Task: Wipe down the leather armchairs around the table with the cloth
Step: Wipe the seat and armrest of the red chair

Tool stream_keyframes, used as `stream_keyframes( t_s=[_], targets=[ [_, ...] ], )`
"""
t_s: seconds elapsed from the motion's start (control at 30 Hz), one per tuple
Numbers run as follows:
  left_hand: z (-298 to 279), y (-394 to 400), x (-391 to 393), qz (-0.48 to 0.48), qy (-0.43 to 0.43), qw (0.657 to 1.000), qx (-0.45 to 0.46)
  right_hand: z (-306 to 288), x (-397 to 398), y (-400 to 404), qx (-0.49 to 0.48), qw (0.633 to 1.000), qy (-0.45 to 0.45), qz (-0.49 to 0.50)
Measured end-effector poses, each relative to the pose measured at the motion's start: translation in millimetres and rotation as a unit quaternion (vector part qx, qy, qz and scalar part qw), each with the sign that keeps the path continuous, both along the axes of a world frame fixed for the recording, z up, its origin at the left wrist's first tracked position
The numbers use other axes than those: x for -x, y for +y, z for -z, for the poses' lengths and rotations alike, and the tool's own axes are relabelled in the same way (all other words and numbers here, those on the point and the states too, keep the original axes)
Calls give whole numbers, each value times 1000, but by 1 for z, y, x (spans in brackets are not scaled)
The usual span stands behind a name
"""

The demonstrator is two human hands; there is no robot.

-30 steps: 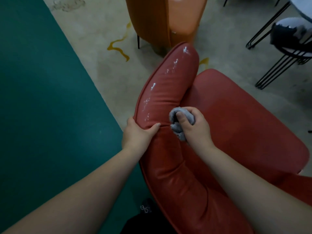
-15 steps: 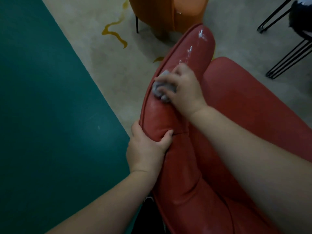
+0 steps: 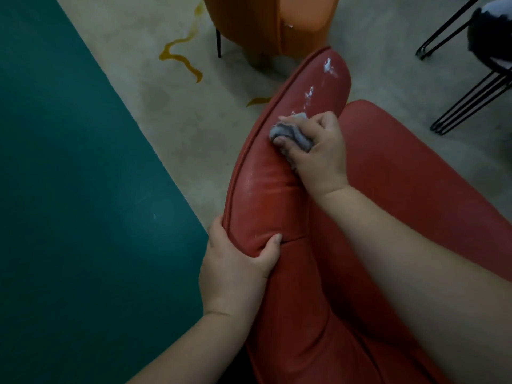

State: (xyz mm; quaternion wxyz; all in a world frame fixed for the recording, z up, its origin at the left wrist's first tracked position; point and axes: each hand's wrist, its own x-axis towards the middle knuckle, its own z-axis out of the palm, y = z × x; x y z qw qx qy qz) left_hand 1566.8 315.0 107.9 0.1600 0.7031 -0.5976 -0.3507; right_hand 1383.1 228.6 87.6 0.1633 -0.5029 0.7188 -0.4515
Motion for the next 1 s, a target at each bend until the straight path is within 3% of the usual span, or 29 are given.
stream_keyframes(
  t_s=[0.17, 0.33, 0.47, 0.57, 0.73, 0.87, 1.0],
  targets=[
    [-5, -19, -1, 69, -76, 994, -30, 1, -33, 44, 37, 994, 16, -103],
    [-8, -51, 14, 89, -75, 993, -5, -6, 8, -23, 27, 992, 99, -75],
    [-2, -104, 45, 159, -108, 980, 48, 3, 44, -48, 12, 999, -10, 36],
    [2, -128, 69, 223, -188, 953, 83, 11, 43, -33, 18, 997, -57, 47],
    [9, -126, 68, 245, -208, 936, 146, 27, 23, 0, 44, 993, -79, 73],
    [11, -128, 68, 255, -207, 933, 146, 21, 44, -35, 43, 999, -22, 21],
    [10, -129, 68, 251, -211, 934, 139, 20, 59, -71, 58, 990, -89, 95]
  ],
)
